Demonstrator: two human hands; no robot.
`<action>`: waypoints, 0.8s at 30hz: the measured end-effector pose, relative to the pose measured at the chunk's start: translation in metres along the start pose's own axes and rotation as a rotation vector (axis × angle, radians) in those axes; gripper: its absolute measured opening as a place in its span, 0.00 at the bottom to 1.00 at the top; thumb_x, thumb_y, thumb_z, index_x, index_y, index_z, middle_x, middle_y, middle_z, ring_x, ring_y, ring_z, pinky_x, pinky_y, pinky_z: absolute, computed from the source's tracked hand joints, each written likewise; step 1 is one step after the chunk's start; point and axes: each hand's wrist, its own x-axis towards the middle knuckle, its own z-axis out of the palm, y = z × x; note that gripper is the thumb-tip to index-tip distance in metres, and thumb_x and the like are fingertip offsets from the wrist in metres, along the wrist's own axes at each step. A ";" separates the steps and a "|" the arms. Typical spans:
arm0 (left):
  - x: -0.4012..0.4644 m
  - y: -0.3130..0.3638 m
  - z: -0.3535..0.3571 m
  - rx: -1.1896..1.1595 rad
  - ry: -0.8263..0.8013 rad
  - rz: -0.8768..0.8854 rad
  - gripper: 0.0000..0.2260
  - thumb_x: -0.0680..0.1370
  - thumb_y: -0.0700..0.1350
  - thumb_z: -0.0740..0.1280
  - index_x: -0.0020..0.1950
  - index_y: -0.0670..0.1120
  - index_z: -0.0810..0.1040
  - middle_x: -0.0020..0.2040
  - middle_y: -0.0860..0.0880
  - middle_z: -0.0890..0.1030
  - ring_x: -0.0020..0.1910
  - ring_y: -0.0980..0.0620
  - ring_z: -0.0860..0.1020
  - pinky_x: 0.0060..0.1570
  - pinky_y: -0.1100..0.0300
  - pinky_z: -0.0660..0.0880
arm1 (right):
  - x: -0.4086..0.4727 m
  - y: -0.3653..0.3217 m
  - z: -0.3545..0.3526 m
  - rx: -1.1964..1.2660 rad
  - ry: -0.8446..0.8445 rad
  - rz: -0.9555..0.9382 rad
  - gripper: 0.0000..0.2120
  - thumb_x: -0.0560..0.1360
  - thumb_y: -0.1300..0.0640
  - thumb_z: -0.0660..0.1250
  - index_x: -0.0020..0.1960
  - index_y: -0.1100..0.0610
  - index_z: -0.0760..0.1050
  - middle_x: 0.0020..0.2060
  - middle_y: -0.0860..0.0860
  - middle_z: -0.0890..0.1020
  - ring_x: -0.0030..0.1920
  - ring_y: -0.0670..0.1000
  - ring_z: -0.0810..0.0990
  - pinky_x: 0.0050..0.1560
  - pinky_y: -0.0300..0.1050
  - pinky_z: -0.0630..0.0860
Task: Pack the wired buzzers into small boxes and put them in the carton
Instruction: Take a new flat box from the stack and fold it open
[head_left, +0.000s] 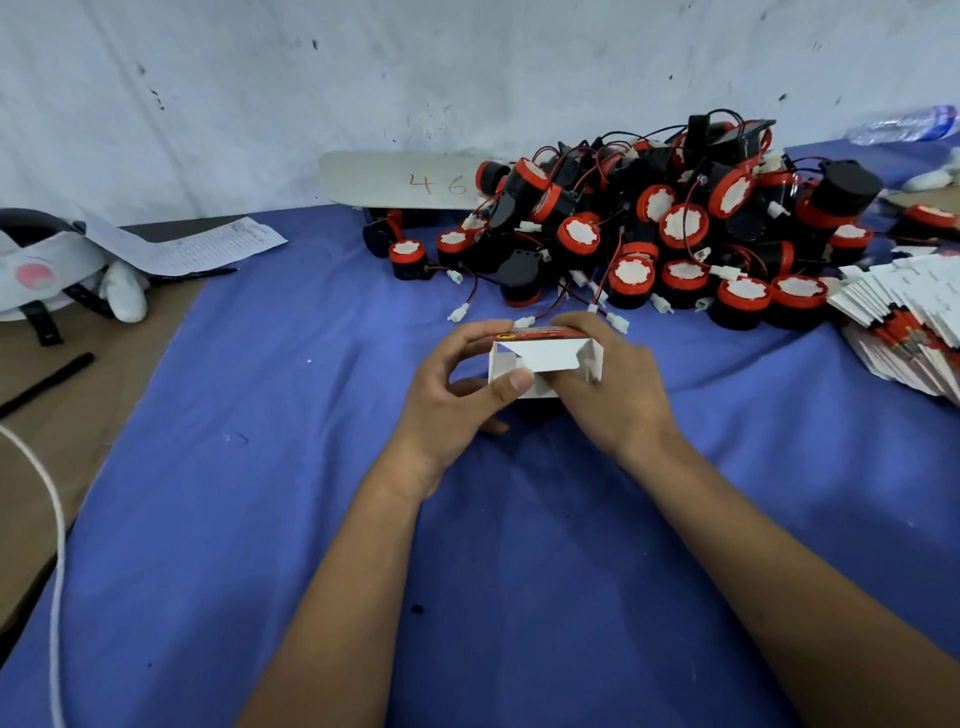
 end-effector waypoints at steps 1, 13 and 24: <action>0.000 0.000 0.001 0.014 -0.010 0.007 0.20 0.69 0.56 0.77 0.60 0.63 0.81 0.60 0.61 0.82 0.50 0.60 0.84 0.36 0.58 0.82 | -0.001 -0.001 -0.001 -0.035 0.028 -0.027 0.21 0.74 0.52 0.68 0.65 0.38 0.73 0.52 0.41 0.84 0.52 0.51 0.83 0.50 0.52 0.81; -0.002 0.005 -0.010 -0.176 -0.137 -0.145 0.28 0.73 0.66 0.73 0.70 0.58 0.79 0.68 0.47 0.78 0.58 0.44 0.80 0.44 0.51 0.82 | -0.003 -0.007 0.000 -0.001 0.185 -0.072 0.29 0.70 0.22 0.57 0.53 0.41 0.82 0.47 0.37 0.85 0.48 0.42 0.81 0.48 0.47 0.79; -0.001 0.002 -0.008 -0.142 -0.072 -0.109 0.26 0.73 0.63 0.74 0.70 0.59 0.79 0.69 0.48 0.78 0.62 0.44 0.79 0.44 0.53 0.81 | -0.009 -0.013 0.002 -0.093 0.319 -0.203 0.21 0.74 0.34 0.66 0.53 0.49 0.85 0.54 0.42 0.85 0.59 0.49 0.76 0.57 0.36 0.68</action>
